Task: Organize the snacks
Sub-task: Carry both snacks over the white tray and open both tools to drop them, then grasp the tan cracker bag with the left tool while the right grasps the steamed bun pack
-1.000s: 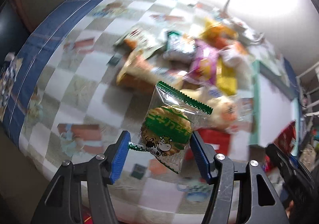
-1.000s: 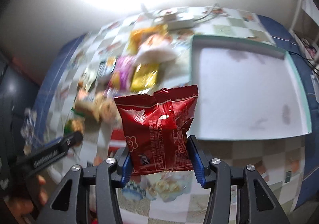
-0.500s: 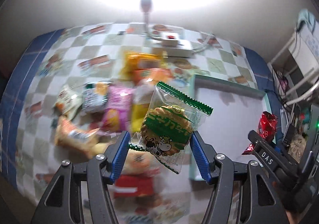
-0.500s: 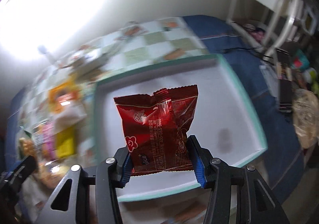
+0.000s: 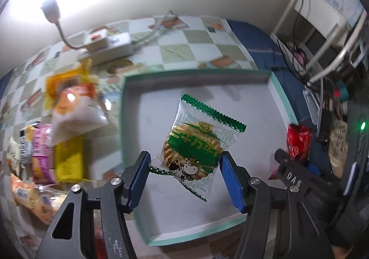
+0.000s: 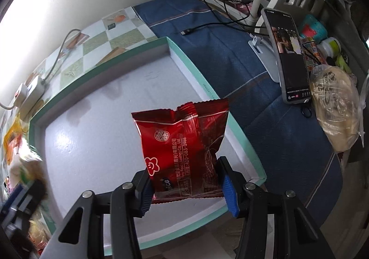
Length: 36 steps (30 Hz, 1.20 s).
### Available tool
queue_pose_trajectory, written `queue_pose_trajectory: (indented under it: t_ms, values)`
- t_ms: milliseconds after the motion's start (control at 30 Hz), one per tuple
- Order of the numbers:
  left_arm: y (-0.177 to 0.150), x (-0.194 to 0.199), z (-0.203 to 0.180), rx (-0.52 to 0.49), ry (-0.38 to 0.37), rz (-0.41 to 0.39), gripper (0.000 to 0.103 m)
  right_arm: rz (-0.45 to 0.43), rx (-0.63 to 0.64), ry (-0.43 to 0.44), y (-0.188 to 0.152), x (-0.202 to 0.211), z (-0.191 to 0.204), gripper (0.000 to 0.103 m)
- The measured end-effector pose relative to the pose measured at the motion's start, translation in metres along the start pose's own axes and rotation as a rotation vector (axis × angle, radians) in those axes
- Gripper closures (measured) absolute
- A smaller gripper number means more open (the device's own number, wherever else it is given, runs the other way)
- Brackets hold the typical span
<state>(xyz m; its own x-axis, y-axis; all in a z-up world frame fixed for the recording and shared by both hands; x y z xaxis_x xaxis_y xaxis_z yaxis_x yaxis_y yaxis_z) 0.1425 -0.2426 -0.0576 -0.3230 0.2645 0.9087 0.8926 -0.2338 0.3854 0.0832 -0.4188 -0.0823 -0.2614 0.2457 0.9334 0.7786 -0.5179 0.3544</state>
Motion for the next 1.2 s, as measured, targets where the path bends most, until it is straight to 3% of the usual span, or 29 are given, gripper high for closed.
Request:
queue_pose_trajectory:
  t_ms: [200,267,500,600,733,933,1200]
  values:
    - [-0.003,-0.015,0.005,0.021,0.01,0.041,0.038,0.022,-0.022,0.034,0.001,-0.004,-0.004,0.047]
    - [-0.003,-0.011,0.007,0.034,0.0,0.03,0.037,0.019,-0.015,0.028,0.002,-0.003,-0.002,0.029]
    - [0.003,0.016,0.02,0.07,-0.013,-0.005,0.028,0.006,0.004,0.07,0.003,0.009,0.005,0.025]
    - [0.006,0.038,0.045,0.14,-0.002,-0.053,0.019,-0.027,0.022,0.091,0.005,0.024,0.012,0.017]
    - [0.002,0.066,0.088,0.22,0.105,-0.111,0.01,-0.076,0.042,0.122,0.006,0.048,0.022,0.001]
    - [-0.017,0.093,0.152,0.272,0.294,-0.128,0.006,-0.139,0.103,0.152,0.002,0.08,0.049,0.0]
    - [-0.055,0.145,0.231,0.425,0.35,-0.203,0.001,-0.206,0.209,0.24,-0.018,0.121,0.1,0.0]
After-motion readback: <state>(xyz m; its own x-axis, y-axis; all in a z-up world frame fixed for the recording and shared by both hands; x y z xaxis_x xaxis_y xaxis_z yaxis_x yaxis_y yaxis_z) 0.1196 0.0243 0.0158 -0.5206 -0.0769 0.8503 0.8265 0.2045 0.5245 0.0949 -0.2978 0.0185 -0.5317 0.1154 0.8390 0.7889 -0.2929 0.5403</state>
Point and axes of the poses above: each gripper's, at about its wrist camera, not at the fingertips, and x roughly against the way its jaws point, z to its left, y to its top, the point moved 1 cm from there along -x, roughly the way its jaws point, and after that the axes turned 1 degree about x, right-handed, at the moved point
